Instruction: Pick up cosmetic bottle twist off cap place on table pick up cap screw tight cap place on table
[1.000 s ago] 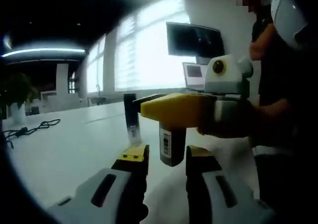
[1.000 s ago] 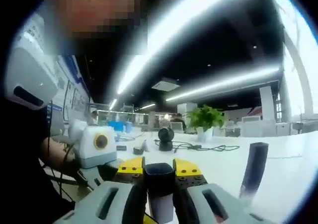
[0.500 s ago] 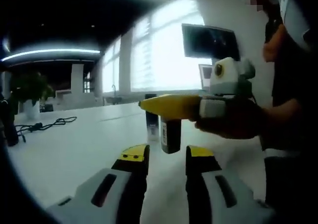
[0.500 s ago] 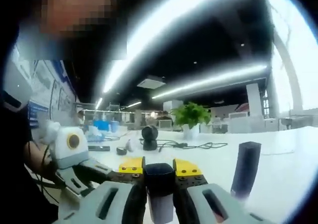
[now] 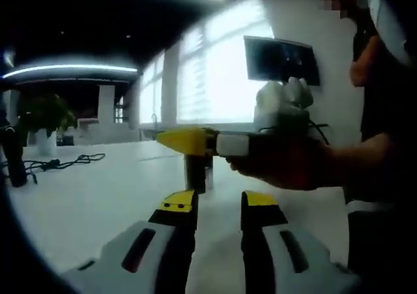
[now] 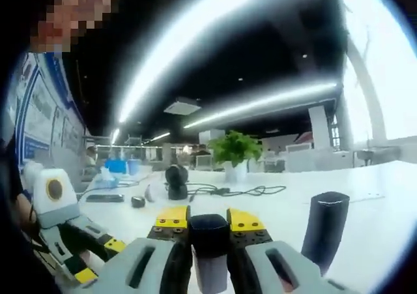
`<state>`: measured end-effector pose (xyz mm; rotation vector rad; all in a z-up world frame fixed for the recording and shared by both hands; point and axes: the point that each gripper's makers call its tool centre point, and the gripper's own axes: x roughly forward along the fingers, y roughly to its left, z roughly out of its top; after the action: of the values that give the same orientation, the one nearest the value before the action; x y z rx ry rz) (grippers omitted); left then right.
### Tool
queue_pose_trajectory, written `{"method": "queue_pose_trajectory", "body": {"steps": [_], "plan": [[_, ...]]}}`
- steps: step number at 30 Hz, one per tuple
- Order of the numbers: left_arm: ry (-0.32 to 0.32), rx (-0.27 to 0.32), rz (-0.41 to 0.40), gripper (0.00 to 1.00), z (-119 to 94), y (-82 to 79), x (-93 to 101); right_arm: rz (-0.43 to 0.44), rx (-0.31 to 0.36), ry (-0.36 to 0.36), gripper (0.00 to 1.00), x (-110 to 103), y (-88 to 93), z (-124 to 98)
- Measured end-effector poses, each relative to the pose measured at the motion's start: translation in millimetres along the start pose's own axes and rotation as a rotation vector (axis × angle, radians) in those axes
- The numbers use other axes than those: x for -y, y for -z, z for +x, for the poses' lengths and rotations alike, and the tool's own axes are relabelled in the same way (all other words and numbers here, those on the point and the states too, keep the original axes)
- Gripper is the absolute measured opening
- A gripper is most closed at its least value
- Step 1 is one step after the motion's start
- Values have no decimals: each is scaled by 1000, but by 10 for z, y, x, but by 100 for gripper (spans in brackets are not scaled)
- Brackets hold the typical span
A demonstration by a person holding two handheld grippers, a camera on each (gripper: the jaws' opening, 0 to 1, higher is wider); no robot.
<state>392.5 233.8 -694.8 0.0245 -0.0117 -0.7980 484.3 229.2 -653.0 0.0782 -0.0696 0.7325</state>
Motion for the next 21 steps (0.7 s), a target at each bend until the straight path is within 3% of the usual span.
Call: {"method": "queue_pose_trajectory", "body": {"steps": [9,12,21], "plan": [[-4,8,10,16,4,-14,-13,51,-7,51,13,102,142,293],[-11,13,16,16,2,-24,-30,24,-12,57,13,94,197,377],[-7,10,28,17,17,-19,-26,34,-18,70,13,162,348,486]]}}
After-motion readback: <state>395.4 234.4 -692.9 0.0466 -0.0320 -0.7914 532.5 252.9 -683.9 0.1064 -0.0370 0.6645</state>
